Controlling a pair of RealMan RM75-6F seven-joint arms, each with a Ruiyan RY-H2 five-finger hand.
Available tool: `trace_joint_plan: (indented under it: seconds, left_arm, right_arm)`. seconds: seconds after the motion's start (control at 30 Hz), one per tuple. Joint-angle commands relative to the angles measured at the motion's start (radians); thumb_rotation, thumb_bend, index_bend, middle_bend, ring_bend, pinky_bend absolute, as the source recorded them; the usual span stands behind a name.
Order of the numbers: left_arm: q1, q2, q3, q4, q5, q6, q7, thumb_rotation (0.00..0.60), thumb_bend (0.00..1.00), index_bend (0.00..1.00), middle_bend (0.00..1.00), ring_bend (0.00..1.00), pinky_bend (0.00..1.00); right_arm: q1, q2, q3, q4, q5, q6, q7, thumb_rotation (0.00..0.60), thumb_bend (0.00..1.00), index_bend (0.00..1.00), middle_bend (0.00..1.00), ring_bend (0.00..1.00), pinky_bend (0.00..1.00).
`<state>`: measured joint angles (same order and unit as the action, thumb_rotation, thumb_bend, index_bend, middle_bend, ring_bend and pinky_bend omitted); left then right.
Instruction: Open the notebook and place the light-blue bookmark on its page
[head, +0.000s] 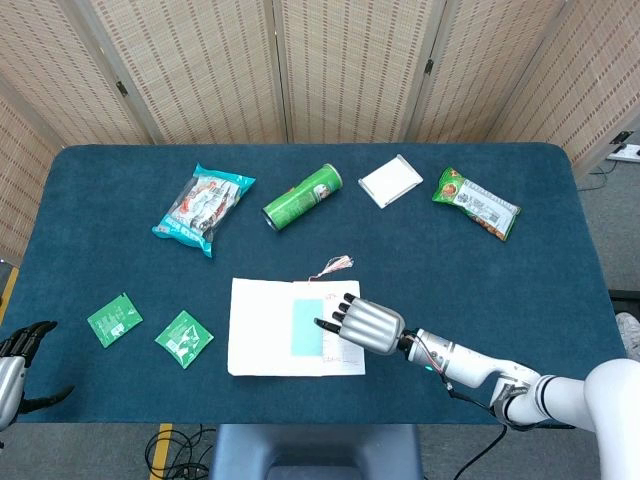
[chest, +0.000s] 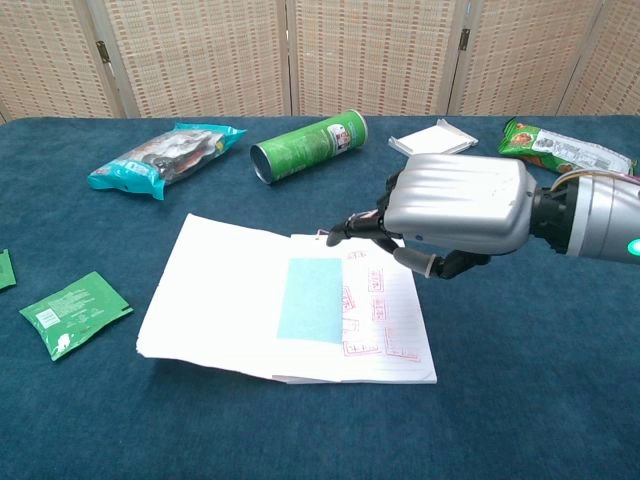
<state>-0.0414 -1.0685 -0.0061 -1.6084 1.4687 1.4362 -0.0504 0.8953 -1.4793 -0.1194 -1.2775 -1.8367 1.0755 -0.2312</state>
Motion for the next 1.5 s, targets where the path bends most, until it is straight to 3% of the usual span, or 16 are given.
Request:
trace_joint_plan:
  seconds: [0.03,0.2,0.4,0.8,1.5]
  left_arm:
    - [0.0,0.002,0.0,-0.002,-0.001,0.001,0.002,0.6,0.15,0.16,0.17,0.15,0.23]
    - [0.001,0.005,-0.001,-0.006,-0.002,0.005,0.004,0.6,0.15,0.16,0.17,0.15,0.23]
    - [0.002,0.009,0.0,-0.011,-0.002,0.007,0.007,0.6,0.15,0.16,0.17,0.15,0.23]
    - [0.008,0.014,0.004,-0.014,-0.003,0.012,0.007,0.6,0.15,0.16,0.17,0.15,0.23]
    - [0.014,0.007,0.007,0.001,-0.012,0.01,-0.004,0.6,0.15,0.16,0.17,0.15,0.23]
  right_arm:
    - [0.008,0.008,-0.002,-0.027,-0.011,-0.013,0.007,0.6,0.7,0.19,0.65,0.68,0.64]
    - [0.037,0.023,-0.002,-0.085,-0.014,-0.075,0.022,0.6,0.84,0.19,0.85,0.87,0.82]
    - [0.084,0.041,0.005,-0.155,-0.006,-0.178,0.014,0.6,1.0,0.19,0.99,0.99,0.95]
    - [0.149,0.025,0.018,-0.224,0.025,-0.336,-0.015,0.6,1.0,0.19,1.0,1.0,0.96]
    - [0.162,-0.059,0.047,-0.152,0.079,-0.388,-0.051,0.6,1.0,0.19,1.0,1.0,0.96]
